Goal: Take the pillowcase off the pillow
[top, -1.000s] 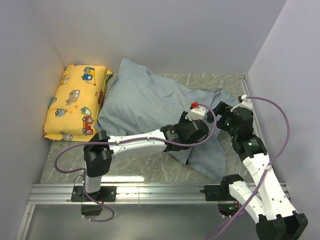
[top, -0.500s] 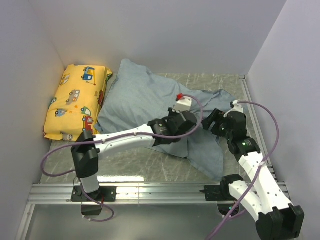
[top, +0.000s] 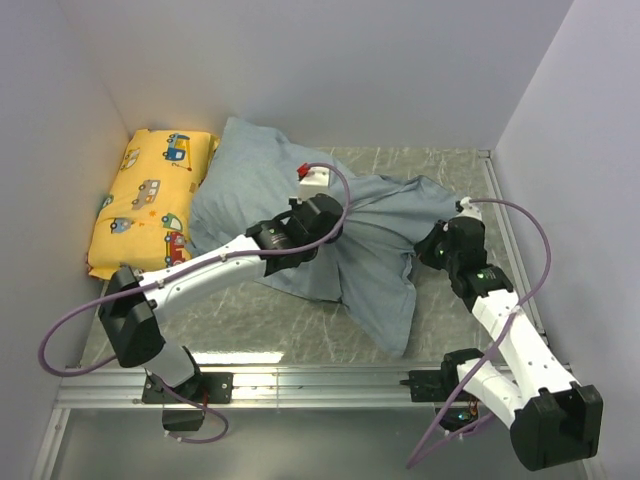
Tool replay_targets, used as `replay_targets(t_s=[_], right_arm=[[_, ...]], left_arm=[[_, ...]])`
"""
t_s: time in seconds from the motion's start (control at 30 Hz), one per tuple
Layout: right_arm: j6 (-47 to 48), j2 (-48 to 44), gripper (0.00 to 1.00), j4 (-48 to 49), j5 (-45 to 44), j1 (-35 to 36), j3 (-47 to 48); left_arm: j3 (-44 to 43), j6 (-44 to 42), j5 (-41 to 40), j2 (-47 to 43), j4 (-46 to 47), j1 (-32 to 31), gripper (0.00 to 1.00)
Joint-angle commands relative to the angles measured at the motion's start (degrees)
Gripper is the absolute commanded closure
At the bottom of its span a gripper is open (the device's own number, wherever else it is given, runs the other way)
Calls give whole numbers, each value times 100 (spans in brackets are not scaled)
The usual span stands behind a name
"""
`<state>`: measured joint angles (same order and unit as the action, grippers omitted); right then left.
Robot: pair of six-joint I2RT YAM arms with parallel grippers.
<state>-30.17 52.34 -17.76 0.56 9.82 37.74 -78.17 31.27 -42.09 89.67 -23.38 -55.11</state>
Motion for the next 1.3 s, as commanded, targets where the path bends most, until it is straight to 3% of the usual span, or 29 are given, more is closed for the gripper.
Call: replay_targets(t_s=[0.0, 0.03, 0.13, 0.23, 0.43, 0.5, 0.6, 0.7, 0.73, 0.83, 0.9, 1.1, 1.2, 1.27], right_arm=[[196, -100, 80, 140, 277, 72, 419], [309, -223, 66, 185, 296, 194, 532], [616, -207, 44, -43, -642, 1282, 848], [915, -40, 31, 140, -1040, 2197, 1060], [1495, 907, 20, 290, -1750, 3296, 1543], [1558, 1181, 20, 361, -1883, 3342, 1631], [1576, 1673, 25, 335, -1989, 3359, 1842], [1471, 1850, 54, 273, -2191, 3412, 1913], [1331, 1807, 74, 186, -2305, 3412, 1922], [1102, 1614, 91, -165, -2919, 3412, 1965], [970, 1377, 97, -333, -3166, 3421, 1975], [566, 910, 99, -1053, -3640, 3386, 1825], [232, 779, 100, -1432, -3879, 3027, 1606], [126, 568, 100, -1362, -3511, 2447, 1255]], left_arm=[[118, -24, 199, -450, 131, 141, 96], [161, -50, 340, -476, 314, 141, 97], [320, -68, 823, -591, 570, 141, 96], [320, -24, 983, -626, 659, 150, 95], [267, 20, 1203, -696, 676, 159, 94], [267, 37, 1211, -731, 668, 159, 94], [276, 64, 1220, -775, 633, 159, 94], [329, 72, 1168, -854, 598, 185, 92], [364, 64, 1159, -881, 571, 185, 91], [408, 72, 1097, -977, 519, 238, 90], [443, 107, 1080, -1013, 492, 299, 90], [496, 327, 905, -1066, 352, 598, 92], [478, 703, 667, -1039, 54, 957, 95], [705, 872, 963, -1161, 122, 1395, 98]])
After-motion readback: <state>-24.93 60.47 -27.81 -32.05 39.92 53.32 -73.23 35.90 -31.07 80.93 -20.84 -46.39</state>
